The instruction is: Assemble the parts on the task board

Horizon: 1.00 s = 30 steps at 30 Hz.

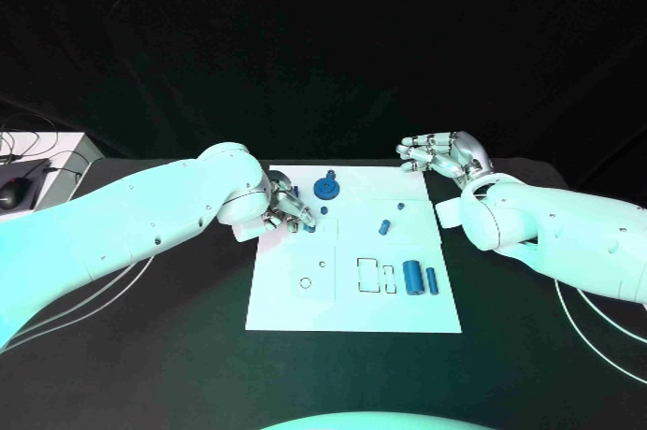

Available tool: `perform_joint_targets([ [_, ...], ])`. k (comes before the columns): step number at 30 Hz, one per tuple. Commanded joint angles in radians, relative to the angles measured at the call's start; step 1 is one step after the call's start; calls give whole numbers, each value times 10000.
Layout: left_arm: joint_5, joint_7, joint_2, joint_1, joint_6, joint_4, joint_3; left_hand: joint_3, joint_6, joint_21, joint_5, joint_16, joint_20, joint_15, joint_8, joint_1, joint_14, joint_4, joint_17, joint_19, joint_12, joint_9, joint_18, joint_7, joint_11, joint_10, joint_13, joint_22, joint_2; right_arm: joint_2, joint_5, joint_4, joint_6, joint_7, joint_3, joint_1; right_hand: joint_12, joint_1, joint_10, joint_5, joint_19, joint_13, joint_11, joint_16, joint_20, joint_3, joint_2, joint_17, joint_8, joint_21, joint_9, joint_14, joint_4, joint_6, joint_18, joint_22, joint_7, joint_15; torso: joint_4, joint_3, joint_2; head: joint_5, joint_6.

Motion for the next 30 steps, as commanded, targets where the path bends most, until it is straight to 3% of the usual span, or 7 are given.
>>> perform_joint_targets([
  [1, -36, 111, 7, -9, 114, 33, 11, 1383, 105, 41, 50, -1, -70, -43, -27, 99, 52, -1314, 10, 29, -37, 1537, -203, -28, -19, 84, -17, 9, 3, 1, -27, 0, 140, 83, 4, 0, -48, -57, -55, 60, -86, -14, 20, -36, -4, 58, -3, -12, -52, 17, -8, -49, 23, -76, -141, -15, 3, -1, 1, -1, 4, -5, 5],
  [30, -344, -50, 106, -6, 350, -96, 8, 1364, 252, 84, 229, -1, -120, -61, -151, 100, 69, -1385, 39, 75, -63, 1511, -248, -42, -41, 175, -70, 64, -57, 15, -28, -14, 149, 82, 3, 0, -48, -57, -55, 60, -86, -14, 20, -36, -4, 58, -3, -12, -52, 17, -8, -49, 23, -76, -141, -15, 3, -1, 6, 5, -1, -6, -29],
])
